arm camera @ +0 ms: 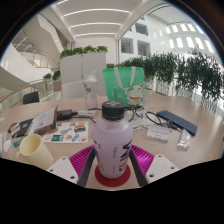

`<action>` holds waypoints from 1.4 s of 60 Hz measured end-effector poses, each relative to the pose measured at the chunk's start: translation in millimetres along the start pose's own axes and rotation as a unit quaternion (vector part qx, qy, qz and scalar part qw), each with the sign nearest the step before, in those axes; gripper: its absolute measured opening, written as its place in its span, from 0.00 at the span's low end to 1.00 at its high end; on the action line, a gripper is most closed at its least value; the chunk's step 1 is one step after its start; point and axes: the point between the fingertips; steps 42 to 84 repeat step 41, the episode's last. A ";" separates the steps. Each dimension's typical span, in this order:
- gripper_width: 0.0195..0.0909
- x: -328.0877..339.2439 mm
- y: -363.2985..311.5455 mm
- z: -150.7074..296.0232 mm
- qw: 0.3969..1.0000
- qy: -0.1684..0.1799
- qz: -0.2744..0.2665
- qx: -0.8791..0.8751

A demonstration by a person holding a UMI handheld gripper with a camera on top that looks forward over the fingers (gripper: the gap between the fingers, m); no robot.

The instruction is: Pour water

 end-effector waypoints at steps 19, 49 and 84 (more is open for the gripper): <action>0.90 142.8 -28.1 23.9 0.999 -0.012 -0.026 -0.030; 0.89 340.0 -115.8 87.7 0.999 0.029 -0.044 -0.014; 0.89 340.0 -115.8 87.7 0.999 0.029 -0.044 -0.014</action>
Point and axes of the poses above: the point between the fingertips, and its own axes, seen from behind it with the camera up: y to the right, z up, x backward, against the way the camera looks, and after that the axes turned 5 degrees about x, right-handed
